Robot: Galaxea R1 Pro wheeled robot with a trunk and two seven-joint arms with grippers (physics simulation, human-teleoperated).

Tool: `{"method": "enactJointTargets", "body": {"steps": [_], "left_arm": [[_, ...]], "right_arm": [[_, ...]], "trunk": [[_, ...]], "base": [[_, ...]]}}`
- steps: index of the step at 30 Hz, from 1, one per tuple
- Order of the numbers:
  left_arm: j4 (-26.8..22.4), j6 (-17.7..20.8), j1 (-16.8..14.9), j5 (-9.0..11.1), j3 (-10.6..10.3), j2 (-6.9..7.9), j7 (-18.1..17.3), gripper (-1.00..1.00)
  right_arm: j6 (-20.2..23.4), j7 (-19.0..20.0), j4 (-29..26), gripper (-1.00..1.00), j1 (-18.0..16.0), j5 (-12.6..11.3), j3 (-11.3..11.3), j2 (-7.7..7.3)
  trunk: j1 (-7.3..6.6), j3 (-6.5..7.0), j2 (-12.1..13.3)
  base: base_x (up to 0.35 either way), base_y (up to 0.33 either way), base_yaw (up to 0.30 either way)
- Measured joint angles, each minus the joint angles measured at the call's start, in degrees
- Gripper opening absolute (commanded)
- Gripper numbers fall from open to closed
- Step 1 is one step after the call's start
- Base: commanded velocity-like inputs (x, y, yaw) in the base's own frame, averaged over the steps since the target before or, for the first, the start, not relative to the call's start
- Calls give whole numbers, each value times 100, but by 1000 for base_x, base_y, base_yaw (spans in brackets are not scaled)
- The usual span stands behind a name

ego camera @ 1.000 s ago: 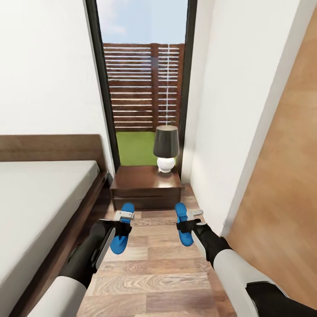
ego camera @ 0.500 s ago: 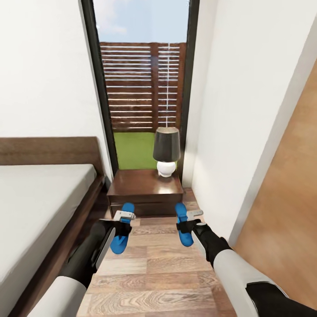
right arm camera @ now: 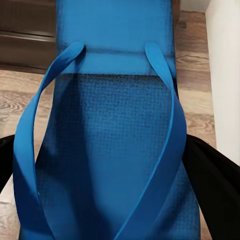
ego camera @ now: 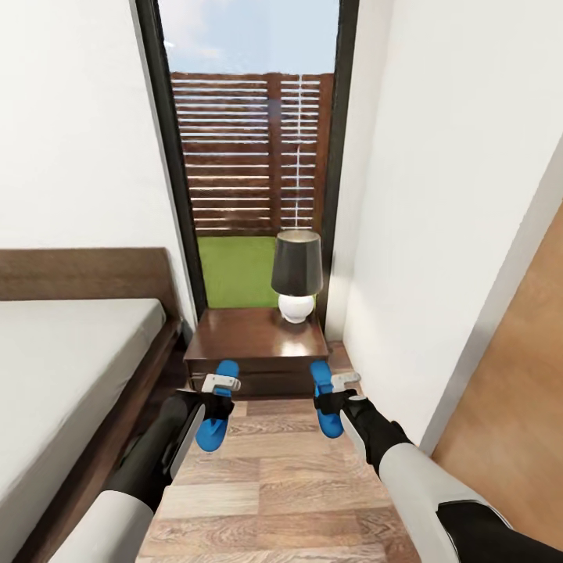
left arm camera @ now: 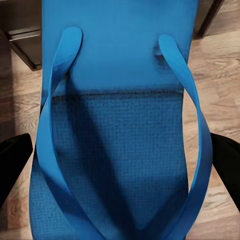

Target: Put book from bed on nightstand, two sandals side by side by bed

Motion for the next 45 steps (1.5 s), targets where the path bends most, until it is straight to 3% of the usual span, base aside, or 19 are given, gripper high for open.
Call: {"method": "enactJointTargets", "body": {"steps": [28, 45], "left_arm": [[-2, 0, 0, 0, 0, 0, 0, -100], [-6, 1, 3, 0, 1, 1, 0, -100]], "right_arm": [[-206, -7, 1, -100, 43, 3, 0, 0], [-211, -7, 2, -100, 42, 5, 0, 2]], "trunk": [[0, -9, 0], [2, -38, 0]], "base": [[250, -1, 13], [129, -116, 230]]}}
